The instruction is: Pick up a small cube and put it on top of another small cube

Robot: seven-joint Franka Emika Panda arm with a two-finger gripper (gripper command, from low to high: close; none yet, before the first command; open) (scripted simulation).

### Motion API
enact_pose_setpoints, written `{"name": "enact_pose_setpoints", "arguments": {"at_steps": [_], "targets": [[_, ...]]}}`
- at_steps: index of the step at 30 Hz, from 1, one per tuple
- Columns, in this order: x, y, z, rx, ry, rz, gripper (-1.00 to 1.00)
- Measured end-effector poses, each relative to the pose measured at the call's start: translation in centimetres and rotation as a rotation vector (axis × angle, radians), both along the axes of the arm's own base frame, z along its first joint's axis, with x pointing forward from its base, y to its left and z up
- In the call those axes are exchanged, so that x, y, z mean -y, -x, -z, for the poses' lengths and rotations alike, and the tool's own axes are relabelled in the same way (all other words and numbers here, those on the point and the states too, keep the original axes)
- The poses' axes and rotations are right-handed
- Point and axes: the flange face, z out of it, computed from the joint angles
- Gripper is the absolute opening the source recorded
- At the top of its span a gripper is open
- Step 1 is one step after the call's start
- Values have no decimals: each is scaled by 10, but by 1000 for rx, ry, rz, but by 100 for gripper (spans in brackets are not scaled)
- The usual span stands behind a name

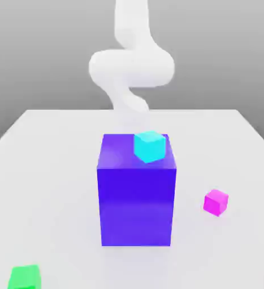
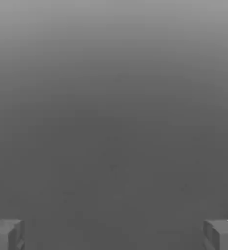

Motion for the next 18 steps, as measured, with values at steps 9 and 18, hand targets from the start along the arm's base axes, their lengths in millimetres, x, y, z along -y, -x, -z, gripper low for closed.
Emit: {"name": "enact_pose_setpoints", "arguments": {"at_steps": [9,18], "targets": [[-130,-23,224,-308,101,-318,0],[-204,110,450,-637,290,-676,0]]}}
